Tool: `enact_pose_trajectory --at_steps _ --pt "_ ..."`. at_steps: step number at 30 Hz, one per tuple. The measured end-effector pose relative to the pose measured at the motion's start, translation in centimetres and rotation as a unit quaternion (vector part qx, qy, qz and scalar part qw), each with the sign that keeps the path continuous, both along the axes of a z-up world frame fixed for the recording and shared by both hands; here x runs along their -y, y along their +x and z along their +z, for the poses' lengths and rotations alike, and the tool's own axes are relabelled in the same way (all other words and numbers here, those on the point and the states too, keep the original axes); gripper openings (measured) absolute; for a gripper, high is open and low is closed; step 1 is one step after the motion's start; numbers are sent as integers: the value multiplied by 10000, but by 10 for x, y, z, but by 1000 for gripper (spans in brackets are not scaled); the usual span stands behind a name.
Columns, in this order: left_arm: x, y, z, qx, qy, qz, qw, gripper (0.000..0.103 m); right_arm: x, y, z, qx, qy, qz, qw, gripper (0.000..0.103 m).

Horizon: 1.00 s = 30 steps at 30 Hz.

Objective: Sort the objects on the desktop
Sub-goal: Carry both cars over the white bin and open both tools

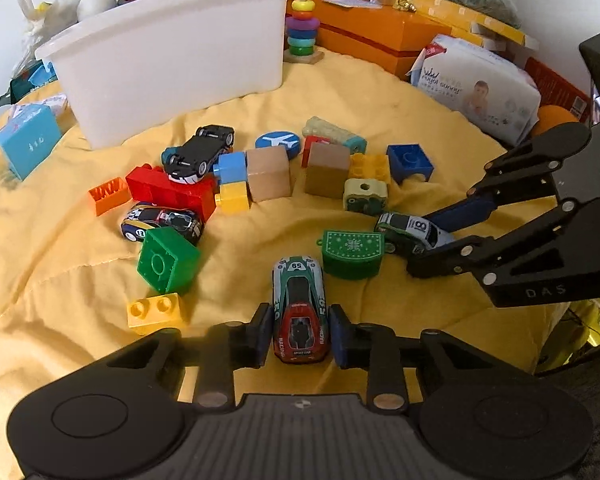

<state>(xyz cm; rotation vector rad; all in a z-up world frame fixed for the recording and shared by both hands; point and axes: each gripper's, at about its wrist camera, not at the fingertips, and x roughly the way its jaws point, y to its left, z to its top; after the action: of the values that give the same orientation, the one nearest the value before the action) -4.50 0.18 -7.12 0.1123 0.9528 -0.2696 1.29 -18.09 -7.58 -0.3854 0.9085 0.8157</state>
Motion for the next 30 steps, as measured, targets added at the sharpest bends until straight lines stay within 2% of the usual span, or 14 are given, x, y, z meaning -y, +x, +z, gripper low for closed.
enact_pose_trajectory --at_steps 4,7,11,14,21,30 --pt "1 -7 25 366 73 -44 9993 33 5 2 8 -90 80 -87 9999 33" --pt "-2 -7 50 750 144 30 9971 33 13 5 28 137 249 -268 9992 33" --pt "-13 4 81 1142 38 203 9932 33 23 16 59 490 555 -525 9959 33" --pt "-19 21 99 1364 -47 283 9902 33 25 29 79 763 669 -631 9928 33" --pt "-29 65 132 1941 279 395 9798 33 10 70 118 1355 913 -634 9845 33" --pt "-50 136 158 2423 564 618 9666 33 -31 133 155 1776 1358 -689 9722 33"
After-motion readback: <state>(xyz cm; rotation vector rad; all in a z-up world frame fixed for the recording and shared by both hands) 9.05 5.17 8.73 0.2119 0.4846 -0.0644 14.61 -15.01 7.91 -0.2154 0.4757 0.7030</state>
